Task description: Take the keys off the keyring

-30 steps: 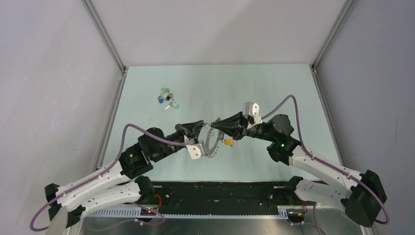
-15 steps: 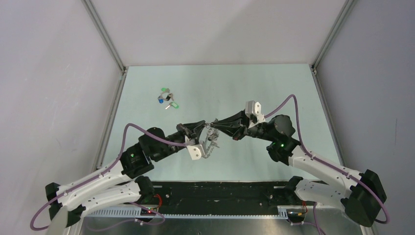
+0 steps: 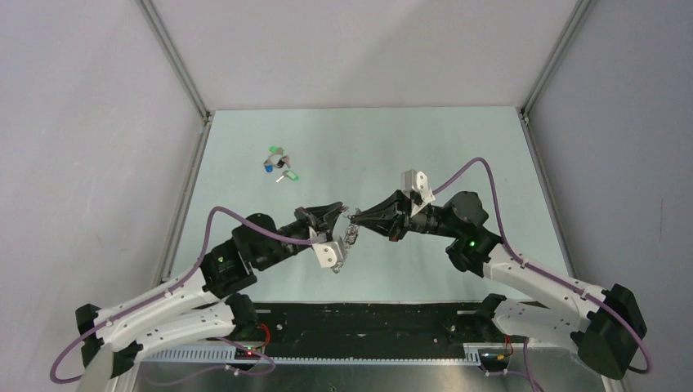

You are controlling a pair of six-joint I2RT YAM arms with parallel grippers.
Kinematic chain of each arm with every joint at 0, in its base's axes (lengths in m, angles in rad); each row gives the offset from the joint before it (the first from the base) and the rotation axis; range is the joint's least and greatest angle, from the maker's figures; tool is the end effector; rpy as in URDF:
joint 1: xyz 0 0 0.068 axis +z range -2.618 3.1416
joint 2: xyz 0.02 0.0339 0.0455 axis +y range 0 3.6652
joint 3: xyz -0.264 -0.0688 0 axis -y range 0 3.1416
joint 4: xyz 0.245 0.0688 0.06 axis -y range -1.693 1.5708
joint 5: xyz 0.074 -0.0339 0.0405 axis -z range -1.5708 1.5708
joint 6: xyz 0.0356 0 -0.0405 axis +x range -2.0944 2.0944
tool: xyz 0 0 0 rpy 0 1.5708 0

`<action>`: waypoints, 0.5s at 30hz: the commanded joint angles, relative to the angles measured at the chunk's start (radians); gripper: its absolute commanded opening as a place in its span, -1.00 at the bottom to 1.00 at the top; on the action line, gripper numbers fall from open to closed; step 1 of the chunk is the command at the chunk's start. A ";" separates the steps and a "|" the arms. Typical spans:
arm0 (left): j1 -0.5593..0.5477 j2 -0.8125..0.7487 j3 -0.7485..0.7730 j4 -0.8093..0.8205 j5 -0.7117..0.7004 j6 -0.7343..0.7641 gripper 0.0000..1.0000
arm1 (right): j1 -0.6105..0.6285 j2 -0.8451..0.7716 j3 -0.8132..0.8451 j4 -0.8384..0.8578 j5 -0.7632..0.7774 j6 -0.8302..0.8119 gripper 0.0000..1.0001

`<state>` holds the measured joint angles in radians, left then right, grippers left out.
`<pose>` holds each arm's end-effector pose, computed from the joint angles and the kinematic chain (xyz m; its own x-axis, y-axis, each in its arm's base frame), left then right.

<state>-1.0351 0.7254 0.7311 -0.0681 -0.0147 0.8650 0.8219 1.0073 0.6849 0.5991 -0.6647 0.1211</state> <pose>0.0905 -0.1515 0.3432 0.6281 0.4328 -0.6467 0.5771 0.2984 0.7602 0.1395 0.1823 0.3438 0.0662 0.2109 -0.9753 -0.9958 0.0764 -0.0511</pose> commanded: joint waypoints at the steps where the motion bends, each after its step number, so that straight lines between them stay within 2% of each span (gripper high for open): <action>1: 0.003 -0.019 0.025 0.045 -0.046 0.003 -1.00 | 0.023 -0.013 0.019 0.002 -0.047 0.047 -1.00; 11: 0.002 -0.024 0.024 0.046 -0.028 -0.002 -1.00 | 0.029 0.006 0.019 -0.035 0.019 0.003 -0.97; 12: 0.002 -0.024 0.024 0.046 -0.031 -0.001 -1.00 | 0.028 0.003 0.019 -0.037 0.014 -0.007 -0.68; 14: 0.002 -0.025 0.024 0.049 -0.038 -0.001 -1.00 | 0.033 -0.006 0.019 -0.044 -0.022 -0.029 -0.32; 15: 0.003 -0.026 0.023 0.050 -0.039 0.000 -1.00 | 0.038 -0.010 0.019 -0.050 -0.039 -0.040 -0.26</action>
<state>-1.0363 0.7177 0.7311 -0.0753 -0.0200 0.8646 0.8387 1.0164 0.6849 0.5434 -0.6426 0.1204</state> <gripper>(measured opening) 0.020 0.296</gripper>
